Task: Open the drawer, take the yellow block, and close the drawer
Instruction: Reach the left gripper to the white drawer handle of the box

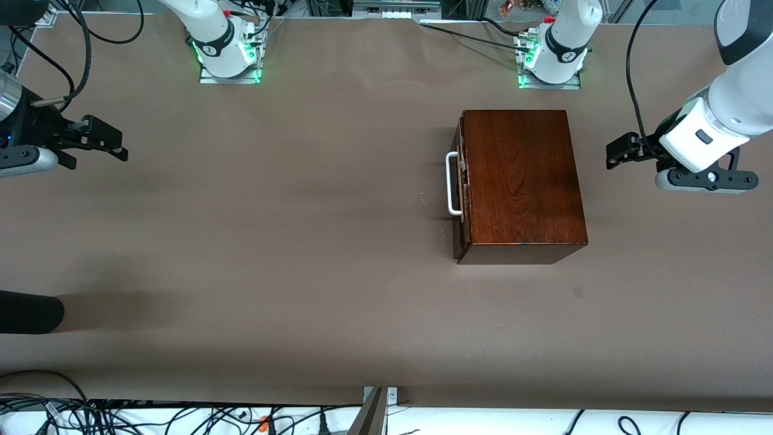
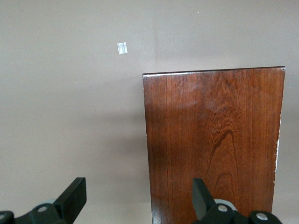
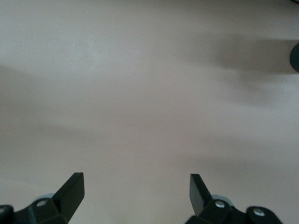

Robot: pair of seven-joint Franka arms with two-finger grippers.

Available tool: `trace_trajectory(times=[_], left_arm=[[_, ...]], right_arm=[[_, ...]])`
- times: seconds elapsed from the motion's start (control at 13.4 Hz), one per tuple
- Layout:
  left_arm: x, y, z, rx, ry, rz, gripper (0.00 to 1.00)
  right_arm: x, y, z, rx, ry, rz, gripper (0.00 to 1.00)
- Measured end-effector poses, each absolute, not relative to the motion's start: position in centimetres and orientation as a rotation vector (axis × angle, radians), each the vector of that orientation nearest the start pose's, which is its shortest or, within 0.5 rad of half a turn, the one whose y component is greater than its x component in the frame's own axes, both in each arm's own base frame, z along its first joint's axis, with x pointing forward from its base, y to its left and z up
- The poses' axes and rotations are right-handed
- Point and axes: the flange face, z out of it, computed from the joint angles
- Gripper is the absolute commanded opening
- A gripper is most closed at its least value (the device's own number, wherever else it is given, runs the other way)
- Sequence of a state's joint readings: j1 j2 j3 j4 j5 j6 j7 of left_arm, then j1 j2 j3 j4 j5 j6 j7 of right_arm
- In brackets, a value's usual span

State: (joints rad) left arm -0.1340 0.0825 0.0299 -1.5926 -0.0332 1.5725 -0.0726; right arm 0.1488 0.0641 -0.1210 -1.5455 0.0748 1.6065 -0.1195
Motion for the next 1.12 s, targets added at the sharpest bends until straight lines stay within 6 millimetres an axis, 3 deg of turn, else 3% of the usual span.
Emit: trace_trajectory(times=[0.37,0.67,0.82,1.12], left_arm=[[57.3,-5.9,56.7,-3.158,0.032,0.168,1.00],[57.1,-6.9,56.6,-3.158,0.062,0.181,1.00],[56.4,-10.0,56.4,-3.154,0.152,0.219,1.00],[54.8,-20.2,53.0,-3.138,0.346,0.345,1.00]], right_arm=[[57.7,2.6,60.4,-3.066,-0.222,-0.001,1.00],[57.7,2.6,60.4,-3.067,-0.221,-0.001,1.00],[57.7,2.5,60.4,-3.067,-0.220,-0.001,1.00],[57.7,2.5,60.4,-3.067,-0.219,0.000,1.00]])
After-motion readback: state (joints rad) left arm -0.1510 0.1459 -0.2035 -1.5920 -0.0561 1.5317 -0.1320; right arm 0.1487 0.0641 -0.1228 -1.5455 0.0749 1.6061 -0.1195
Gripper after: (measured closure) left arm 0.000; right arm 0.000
